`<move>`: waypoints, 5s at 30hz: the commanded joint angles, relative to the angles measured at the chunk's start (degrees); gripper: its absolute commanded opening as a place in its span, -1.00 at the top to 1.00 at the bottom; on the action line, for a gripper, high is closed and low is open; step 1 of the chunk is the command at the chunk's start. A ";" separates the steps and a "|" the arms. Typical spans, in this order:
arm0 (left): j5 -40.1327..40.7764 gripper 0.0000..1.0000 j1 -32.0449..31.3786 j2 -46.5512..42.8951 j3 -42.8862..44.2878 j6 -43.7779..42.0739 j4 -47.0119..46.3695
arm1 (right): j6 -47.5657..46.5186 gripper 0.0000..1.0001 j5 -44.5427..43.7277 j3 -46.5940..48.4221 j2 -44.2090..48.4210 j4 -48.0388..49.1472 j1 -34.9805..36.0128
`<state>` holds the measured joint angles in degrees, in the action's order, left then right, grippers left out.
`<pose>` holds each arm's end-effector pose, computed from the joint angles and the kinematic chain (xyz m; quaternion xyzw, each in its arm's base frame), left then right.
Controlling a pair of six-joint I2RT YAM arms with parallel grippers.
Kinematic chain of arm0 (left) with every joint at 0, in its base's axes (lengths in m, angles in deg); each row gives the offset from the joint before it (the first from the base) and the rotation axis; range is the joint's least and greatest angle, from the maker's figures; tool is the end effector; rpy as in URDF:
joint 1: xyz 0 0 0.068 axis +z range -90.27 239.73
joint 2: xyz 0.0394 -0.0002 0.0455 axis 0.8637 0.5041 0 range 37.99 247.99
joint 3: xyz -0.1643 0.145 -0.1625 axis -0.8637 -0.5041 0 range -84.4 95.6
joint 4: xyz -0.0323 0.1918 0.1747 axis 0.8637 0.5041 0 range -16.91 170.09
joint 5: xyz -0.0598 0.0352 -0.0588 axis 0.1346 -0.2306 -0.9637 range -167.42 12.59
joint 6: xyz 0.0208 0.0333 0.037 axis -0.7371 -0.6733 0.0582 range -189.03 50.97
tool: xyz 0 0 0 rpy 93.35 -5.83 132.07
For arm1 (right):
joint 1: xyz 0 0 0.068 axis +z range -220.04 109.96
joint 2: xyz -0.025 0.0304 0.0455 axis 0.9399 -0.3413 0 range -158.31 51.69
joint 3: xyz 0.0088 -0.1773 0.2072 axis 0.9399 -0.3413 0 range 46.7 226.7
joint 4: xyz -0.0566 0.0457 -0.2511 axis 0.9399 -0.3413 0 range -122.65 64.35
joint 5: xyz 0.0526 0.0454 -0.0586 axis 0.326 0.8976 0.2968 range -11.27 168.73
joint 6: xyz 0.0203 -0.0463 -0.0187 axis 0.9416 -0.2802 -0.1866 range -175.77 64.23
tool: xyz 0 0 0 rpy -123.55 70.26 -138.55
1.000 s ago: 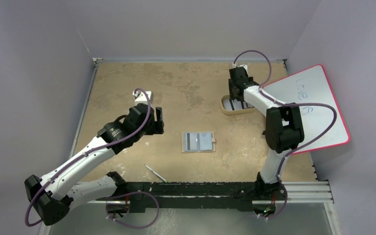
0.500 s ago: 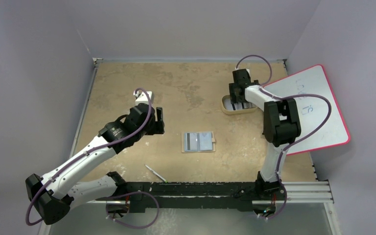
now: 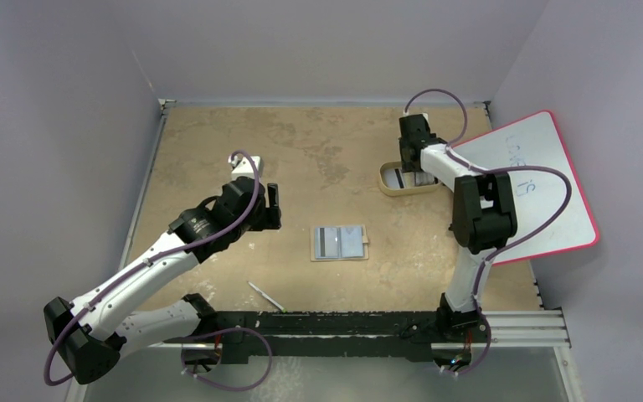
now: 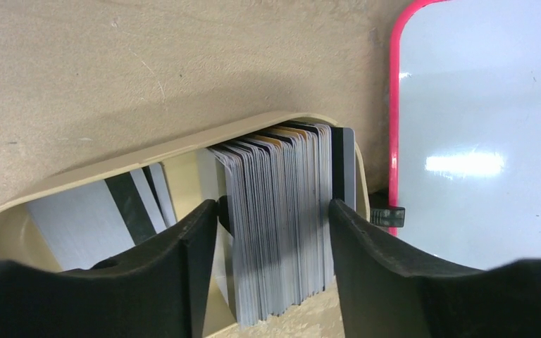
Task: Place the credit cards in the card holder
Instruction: Pick up the credit card from the storage box.
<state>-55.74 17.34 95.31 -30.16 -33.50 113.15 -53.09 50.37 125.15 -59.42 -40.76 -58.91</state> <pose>0.1592 -0.1275 0.3092 -0.0207 0.9040 -0.1114 0.4122 0.4198 0.0654 0.2002 0.0214 0.9085 -0.1849 0.3742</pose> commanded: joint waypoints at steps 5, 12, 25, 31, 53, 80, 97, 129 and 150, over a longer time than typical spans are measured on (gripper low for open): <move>0.32 -0.39 0.30 -0.36 0.52 0.45 -1.03 | 0.82 0.10 -0.91 1.25 1.06 -3.32 -0.61; 0.13 -0.39 0.29 -0.37 0.57 0.51 -1.03 | 1.36 -0.16 -2.69 1.66 1.55 -4.19 -0.60; -0.22 -0.39 0.30 -0.21 0.48 0.36 -1.18 | 1.16 -0.34 -5.13 2.05 1.58 -4.75 -0.59; -0.45 -0.39 0.29 -0.04 0.44 0.37 -1.21 | 1.01 -0.19 -5.19 2.35 1.64 -4.94 -0.59; -0.70 -0.39 0.29 0.25 0.39 0.33 -1.30 | 0.39 0.48 -4.45 4.06 2.80 -4.98 -0.51; -1.10 -0.39 0.29 0.42 0.30 0.37 -1.38 | 0.10 0.20 -6.55 5.90 2.83 -6.60 -0.07; -1.27 -0.39 0.30 0.69 0.22 0.37 -1.37 | 1.43 0.87 -1.51 7.19 3.61 -7.73 1.45; -17.38 -0.31 0.38 -1.60 -4.44 12.48 -25.82 | 29.41 1.00 60.33 -23.43 36.73 32.16 9.20; -24.93 -0.02 0.33 1.94 -8.41 24.06 -47.64 | 67.61 0.95 69.92 -50.35 37.63 92.35 14.98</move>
<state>-78.72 17.34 97.06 -37.07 -11.51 71.29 9.96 118.89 75.27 -21.12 40.19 -44.00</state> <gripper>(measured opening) 0.513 0.024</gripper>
